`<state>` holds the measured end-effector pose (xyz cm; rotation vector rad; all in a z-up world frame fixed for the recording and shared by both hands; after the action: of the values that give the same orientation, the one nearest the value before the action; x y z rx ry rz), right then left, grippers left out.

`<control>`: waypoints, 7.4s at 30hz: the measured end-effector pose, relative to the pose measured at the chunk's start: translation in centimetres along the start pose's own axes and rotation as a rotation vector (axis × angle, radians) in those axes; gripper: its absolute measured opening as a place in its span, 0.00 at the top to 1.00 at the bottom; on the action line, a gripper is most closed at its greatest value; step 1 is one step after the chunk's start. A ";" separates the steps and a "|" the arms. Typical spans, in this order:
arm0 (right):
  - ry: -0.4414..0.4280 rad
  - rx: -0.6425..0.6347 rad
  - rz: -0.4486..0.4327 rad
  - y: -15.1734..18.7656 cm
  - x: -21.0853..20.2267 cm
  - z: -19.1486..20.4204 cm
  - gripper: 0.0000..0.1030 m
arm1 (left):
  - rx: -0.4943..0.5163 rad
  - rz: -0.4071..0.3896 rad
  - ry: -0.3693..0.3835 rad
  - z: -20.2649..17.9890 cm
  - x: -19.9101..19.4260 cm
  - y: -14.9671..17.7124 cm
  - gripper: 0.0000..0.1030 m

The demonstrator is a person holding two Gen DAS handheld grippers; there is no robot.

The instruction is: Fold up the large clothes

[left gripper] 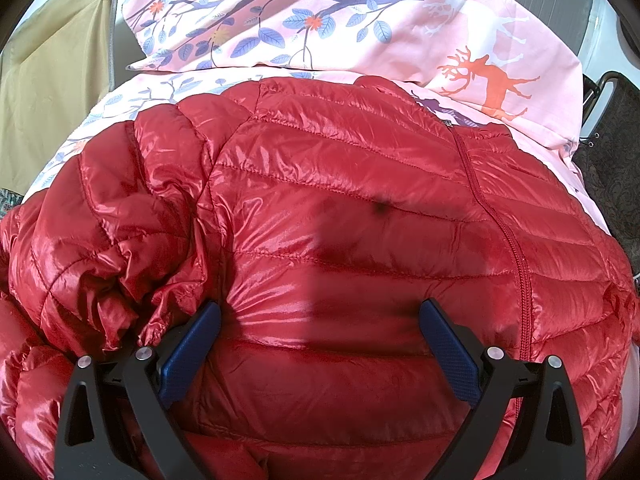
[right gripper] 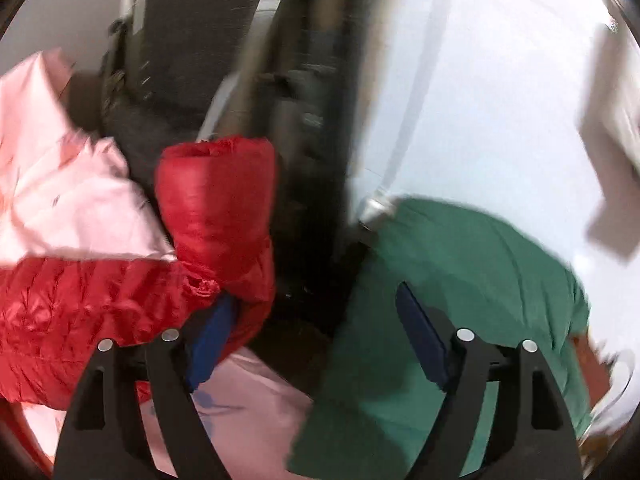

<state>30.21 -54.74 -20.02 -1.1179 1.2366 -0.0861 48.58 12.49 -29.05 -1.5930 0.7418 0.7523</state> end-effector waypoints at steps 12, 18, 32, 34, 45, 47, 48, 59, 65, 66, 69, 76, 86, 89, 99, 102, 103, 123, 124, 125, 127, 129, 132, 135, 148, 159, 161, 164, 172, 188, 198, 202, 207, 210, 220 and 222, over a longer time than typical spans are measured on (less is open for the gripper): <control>-0.079 0.014 -0.196 0.8 -4.8 2.1 0.34 | 0.001 -0.001 -0.002 0.0 0.0 0.0 0.03; -0.278 -0.125 0.202 6.4 3.2 7.9 0.31 | 0.009 0.008 -0.004 0.5 -0.7 0.1 0.03; -0.304 -0.204 -0.033 4.9 -2.0 8.7 0.29 | -0.204 -0.131 -0.752 26.8 -15.2 -2.4 0.03; -0.316 -0.204 -0.053 4.7 -2.6 8.6 0.29 | -0.398 -0.116 -0.776 33.2 -17.5 -1.5 0.03; -0.386 -0.293 -0.090 6.0 -4.5 11.5 0.23 | -0.137 -0.156 -0.320 21.0 -23.0 7.0 0.03; -0.399 -0.301 -0.078 6.4 -4.4 11.9 0.23 | 0.018 -0.115 -0.342 16.7 -21.4 8.5 0.03; -0.404 -0.303 -0.077 6.6 -4.5 12.0 0.23 | 0.105 -0.091 -0.379 14.7 -20.1 9.5 0.03; -0.406 -0.333 -0.044 7.8 -3.4 12.7 0.20 | 0.235 -0.009 -0.498 11.6 -12.3 10.0 0.03; -0.364 -0.388 -0.104 8.1 -4.0 13.4 0.21 | -0.095 0.007 -0.355 19.5 -13.8 6.4 0.79; -0.362 -0.397 -0.110 8.1 -4.1 13.6 0.25 | -0.124 -0.012 -0.358 20.7 -15.0 5.4 0.80; -0.363 -0.431 -0.109 8.5 -4.2 14.2 0.29 | -0.256 -0.102 -0.458 27.6 -20.3 1.1 0.79; -0.413 -0.471 -0.159 8.8 -6.3 15.1 0.28 | -0.593 -0.109 -0.573 40.9 -24.4 0.6 0.55; -0.764 -0.599 -0.010 13.0 -15.1 20.1 0.28 | -0.092 0.054 -0.088 16.2 -19.6 8.2 0.24; -0.820 -0.698 -0.005 14.4 -18.3 23.6 0.28 | 0.035 0.077 0.022 8.8 -17.2 8.8 0.24; -0.702 -0.861 0.075 17.3 -15.6 33.1 0.28 | 0.123 0.164 0.043 -1.0 -7.2 8.8 0.21; -0.688 -0.893 0.136 19.3 -13.5 32.5 0.28 | 0.098 0.130 0.070 -0.1 -7.2 9.3 0.17; -0.700 -0.878 0.145 19.2 -13.4 31.9 0.26 | 0.092 0.133 0.068 0.2 -7.6 9.4 0.17; -0.800 -0.792 0.232 24.2 -17.1 10.7 0.21 | -0.151 0.135 0.113 11.7 -19.9 21.5 0.08; -0.807 -0.784 0.240 24.4 -17.2 10.3 0.21 | -0.175 0.148 0.139 11.7 -19.9 22.0 0.08; -0.825 -0.772 0.261 24.7 -17.2 9.9 0.21 | -0.194 0.157 0.167 11.7 -20.0 22.5 0.08; -0.838 -0.752 0.287 25.0 -17.1 9.8 0.20 | -0.207 0.159 0.222 10.9 -20.4 23.4 0.08; -0.861 -0.733 0.316 25.3 -17.1 9.6 0.20 | -0.167 0.155 0.212 9.8 -20.4 23.7 0.08; -0.852 -0.722 0.299 25.4 -17.3 9.4 0.20 | -0.170 0.123 0.172 9.6 -20.4 23.7 0.23; -0.896 -0.735 0.309 25.7 -18.2 10.0 0.68 | -0.212 0.133 0.221 9.6 -20.8 24.0 0.71; -0.870 -0.746 0.346 24.1 -18.6 6.5 0.91 | -0.281 0.137 0.358 7.8 -24.2 27.9 0.86; -0.934 -0.582 0.283 18.2 -17.7 6.6 0.40 | -0.240 -0.015 0.206 10.4 -27.7 25.2 0.62; -0.978 -0.469 0.309 14.6 -16.2 8.3 0.40 | -0.202 -0.063 0.187 10.4 -28.5 22.8 0.59; -1.025 -0.330 0.377 11.1 -13.5 12.8 0.35 | -0.128 -0.092 0.197 7.7 -27.3 18.4 0.57; -0.894 -0.167 0.445 7.7 -5.8 22.8 0.36 | -0.074 -0.035 0.240 1.3 -17.9 10.4 0.47; -0.925 -0.428 0.210 6.4 -9.6 28.4 0.97 | -0.042 0.043 0.151 1.3 -10.2 8.7 0.45; -0.829 -0.315 0.353 7.4 0.0 28.9 1.00 | -0.106 0.033 -0.004 5.7 -3.3 2.7 0.35; -0.937 -0.033 0.423 5.3 4.5 24.3 1.00 | -0.147 -0.005 0.081 7.2 -4.1 2.5 0.36; -0.840 0.078 0.349 3.2 5.4 19.8 0.99 | -0.257 -0.012 0.130 8.3 -5.4 2.2 0.36; -0.724 0.048 0.194 1.3 2.5 17.0 0.74 | -0.228 -0.050 0.095 6.6 -7.5 1.5 0.36; -1.128 -0.410 0.190 7.9 -13.0 29.1 0.43 | 0.103 -0.057 0.270 -12.2 -9.4 2.2 0.19; -1.171 -0.558 0.206 11.2 -14.3 31.1 0.41 | 0.104 -0.051 0.252 -13.0 -8.1 2.5 0.18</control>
<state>43.18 -21.13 -20.92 -1.1896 0.2819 0.9926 42.75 -0.25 -22.34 -1.6222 0.9031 0.4729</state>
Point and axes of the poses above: each gripper's, at about its wrist camera, not at the fingertips, and x roughly the way its jaws point, z to its left, y to its underside, the point moved 8 cm from there along x, roughly the way its jaws point, and after that the axes turned 2 degrees about -x, right-handed, at the moved point
